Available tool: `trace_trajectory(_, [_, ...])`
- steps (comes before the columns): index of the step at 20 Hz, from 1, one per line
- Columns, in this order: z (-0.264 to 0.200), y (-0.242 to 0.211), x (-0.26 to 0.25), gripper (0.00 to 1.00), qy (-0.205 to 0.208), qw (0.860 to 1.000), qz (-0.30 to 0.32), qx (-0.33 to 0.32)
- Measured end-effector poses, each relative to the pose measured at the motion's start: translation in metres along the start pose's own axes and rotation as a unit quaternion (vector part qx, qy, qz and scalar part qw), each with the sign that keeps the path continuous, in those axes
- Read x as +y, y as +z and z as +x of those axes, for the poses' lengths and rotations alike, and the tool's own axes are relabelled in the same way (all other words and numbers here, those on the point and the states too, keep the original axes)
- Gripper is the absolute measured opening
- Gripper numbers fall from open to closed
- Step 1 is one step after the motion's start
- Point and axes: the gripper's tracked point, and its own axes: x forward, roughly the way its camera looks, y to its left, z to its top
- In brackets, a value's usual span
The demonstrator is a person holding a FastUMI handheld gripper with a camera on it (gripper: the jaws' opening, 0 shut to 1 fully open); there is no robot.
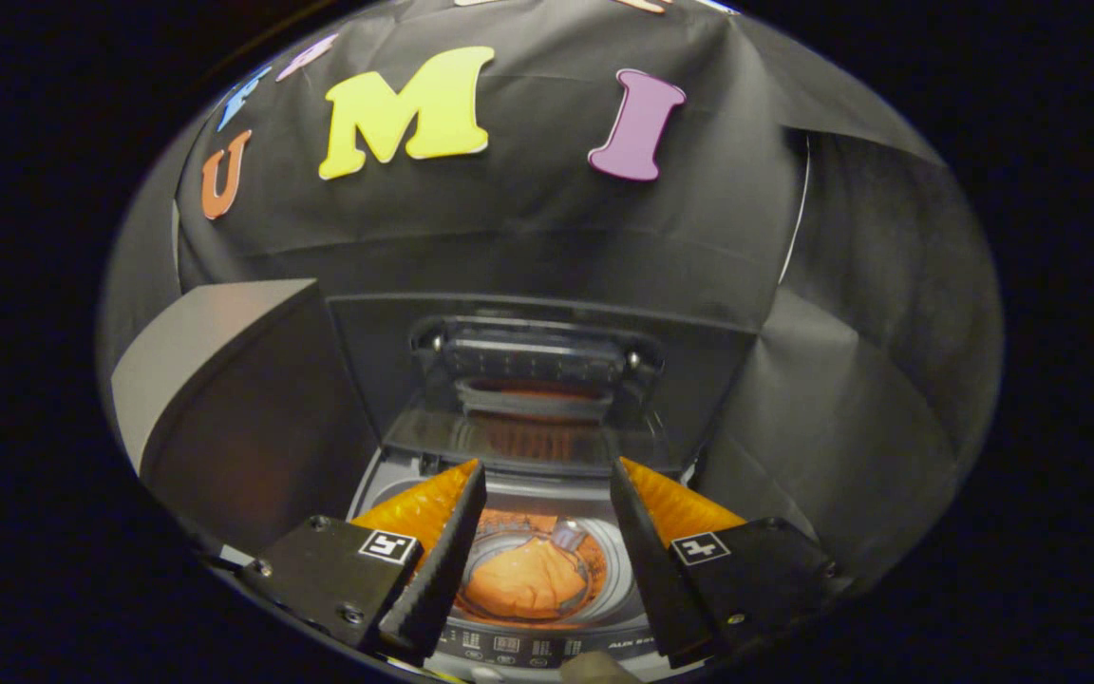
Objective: Put the clothes into the washing machine and then close the washing machine lid.
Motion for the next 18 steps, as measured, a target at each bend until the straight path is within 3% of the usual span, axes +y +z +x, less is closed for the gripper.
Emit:
trace_trajectory(7, [0.004, 0.069, 0.015, 0.83, 0.007, 0.999, 0.009, -0.049])
trace_trajectory(18, [0.046, 0.120, 0.025, 0.83, 0.012, 0.998, 0.044, -0.038])
